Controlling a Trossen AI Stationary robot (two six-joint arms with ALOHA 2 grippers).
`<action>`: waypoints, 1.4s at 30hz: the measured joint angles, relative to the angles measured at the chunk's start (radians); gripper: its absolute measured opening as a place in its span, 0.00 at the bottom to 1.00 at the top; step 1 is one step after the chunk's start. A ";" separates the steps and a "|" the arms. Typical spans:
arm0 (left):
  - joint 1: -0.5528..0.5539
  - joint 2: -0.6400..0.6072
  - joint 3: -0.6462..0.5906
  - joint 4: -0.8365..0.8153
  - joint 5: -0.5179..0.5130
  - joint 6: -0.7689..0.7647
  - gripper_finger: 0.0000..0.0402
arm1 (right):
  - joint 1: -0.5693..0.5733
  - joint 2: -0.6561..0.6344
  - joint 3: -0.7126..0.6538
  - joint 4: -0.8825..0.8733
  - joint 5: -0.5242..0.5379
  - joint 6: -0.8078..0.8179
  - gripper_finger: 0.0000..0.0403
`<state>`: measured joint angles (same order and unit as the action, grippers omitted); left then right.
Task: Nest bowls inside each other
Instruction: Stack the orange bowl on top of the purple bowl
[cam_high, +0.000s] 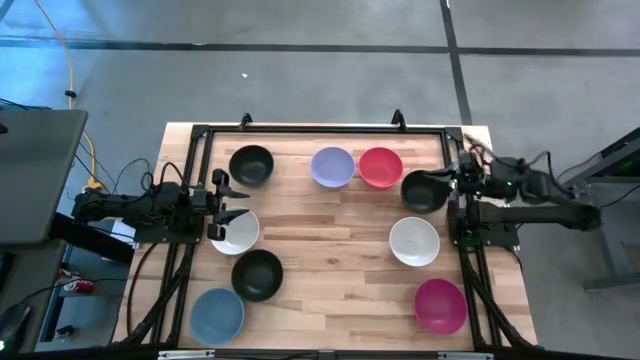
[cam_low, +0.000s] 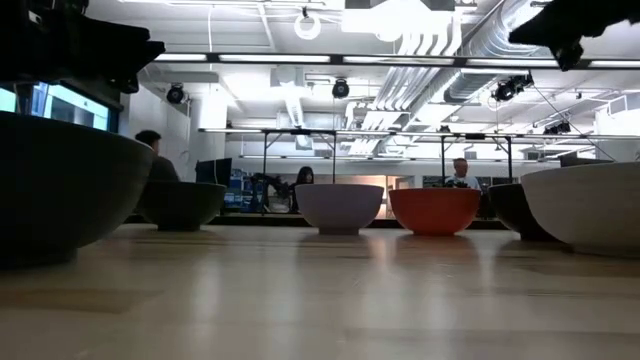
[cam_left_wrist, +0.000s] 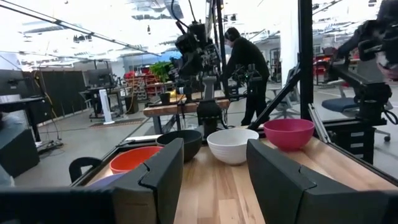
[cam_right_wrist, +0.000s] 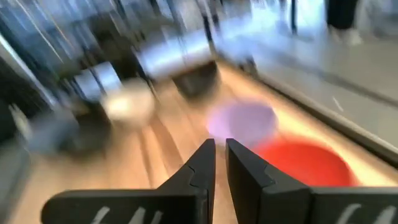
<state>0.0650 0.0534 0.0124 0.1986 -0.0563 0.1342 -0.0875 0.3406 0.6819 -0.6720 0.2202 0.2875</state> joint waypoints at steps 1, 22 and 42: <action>0.000 0.000 0.000 0.000 -0.005 -0.003 0.41 | 0.000 0.056 0.060 -0.109 0.018 -0.003 0.07; 0.000 0.000 0.000 -0.060 -0.009 -0.053 0.41 | -0.066 0.621 0.601 -0.699 0.225 -0.341 0.07; 0.000 0.000 0.000 -0.037 -0.008 -0.109 0.41 | -0.771 0.912 0.613 -0.492 -0.517 -0.503 0.08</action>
<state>0.0647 0.0534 0.0124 0.1616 -0.0639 0.0254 -0.8586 1.2528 1.2945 -1.1644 -0.2970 -0.2152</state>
